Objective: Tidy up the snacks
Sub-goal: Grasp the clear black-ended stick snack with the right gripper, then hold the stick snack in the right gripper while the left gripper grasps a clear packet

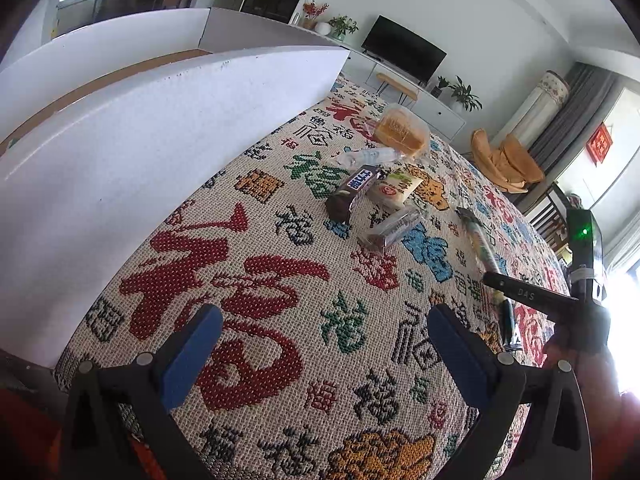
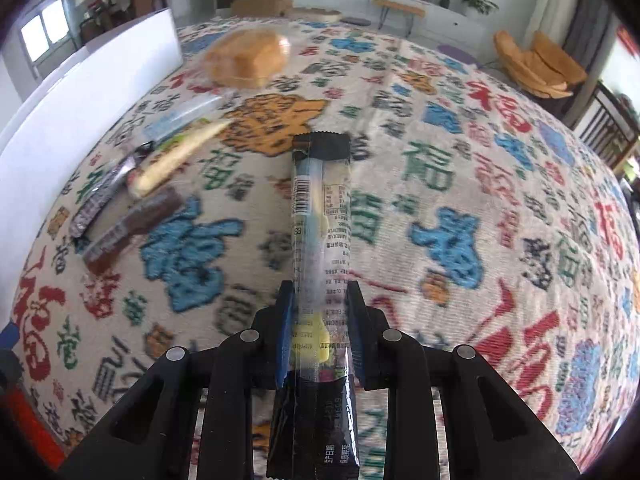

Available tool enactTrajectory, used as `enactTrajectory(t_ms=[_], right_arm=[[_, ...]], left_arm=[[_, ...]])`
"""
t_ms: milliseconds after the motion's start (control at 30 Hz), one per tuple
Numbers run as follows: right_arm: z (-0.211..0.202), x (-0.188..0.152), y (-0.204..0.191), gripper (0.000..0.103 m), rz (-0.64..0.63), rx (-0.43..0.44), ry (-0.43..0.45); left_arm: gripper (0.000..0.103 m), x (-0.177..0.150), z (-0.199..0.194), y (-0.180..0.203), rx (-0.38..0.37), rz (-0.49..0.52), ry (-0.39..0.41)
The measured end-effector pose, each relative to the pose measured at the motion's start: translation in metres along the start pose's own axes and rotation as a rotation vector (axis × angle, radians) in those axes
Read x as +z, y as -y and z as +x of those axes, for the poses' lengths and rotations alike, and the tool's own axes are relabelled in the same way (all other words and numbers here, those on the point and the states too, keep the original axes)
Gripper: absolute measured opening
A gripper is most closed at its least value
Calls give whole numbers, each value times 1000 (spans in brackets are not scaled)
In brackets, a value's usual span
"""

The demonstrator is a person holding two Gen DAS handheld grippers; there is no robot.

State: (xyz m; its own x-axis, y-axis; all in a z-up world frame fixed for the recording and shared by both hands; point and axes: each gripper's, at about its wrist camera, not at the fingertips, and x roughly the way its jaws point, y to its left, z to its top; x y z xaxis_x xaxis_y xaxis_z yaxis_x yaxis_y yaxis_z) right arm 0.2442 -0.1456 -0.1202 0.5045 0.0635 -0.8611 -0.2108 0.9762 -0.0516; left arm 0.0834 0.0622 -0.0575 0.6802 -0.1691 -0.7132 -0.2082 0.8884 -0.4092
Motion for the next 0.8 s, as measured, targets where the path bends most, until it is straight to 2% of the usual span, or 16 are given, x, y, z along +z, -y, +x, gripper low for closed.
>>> enactTrajectory(t_ms=[67, 167, 233, 267, 300, 333, 400, 467, 533, 800], right_arm=[[-1, -3, 30, 26, 73, -66, 17], [2, -8, 64, 26, 158, -92, 22], [2, -14, 70, 39, 168, -57, 46], [2, -17, 70, 41, 161, -54, 58], [1, -20, 69, 49, 152, -50, 72], [0, -23, 68, 62, 147, -46, 87], [-1, -31, 67, 71, 152, -48, 117], [-1, -36, 69, 74, 171, -44, 153], [0, -36, 69, 78, 174, -51, 149], [1, -36, 72, 80, 179, -55, 147]], left_arm=[[101, 0, 0, 0, 1, -3, -2], [101, 0, 1, 0, 4, -3, -3], [101, 0, 1, 0, 6, -2, -6], [101, 0, 2, 0, 7, -1, -7], [101, 0, 2, 0, 8, -1, -8], [101, 0, 2, 0, 9, -2, -9], [101, 0, 0, -1, 10, -4, -9], [101, -1, 1, -2, 12, -7, -12], [101, -1, 2, -3, 12, -8, -19], [101, -3, 14, 4, 49, 23, -78]])
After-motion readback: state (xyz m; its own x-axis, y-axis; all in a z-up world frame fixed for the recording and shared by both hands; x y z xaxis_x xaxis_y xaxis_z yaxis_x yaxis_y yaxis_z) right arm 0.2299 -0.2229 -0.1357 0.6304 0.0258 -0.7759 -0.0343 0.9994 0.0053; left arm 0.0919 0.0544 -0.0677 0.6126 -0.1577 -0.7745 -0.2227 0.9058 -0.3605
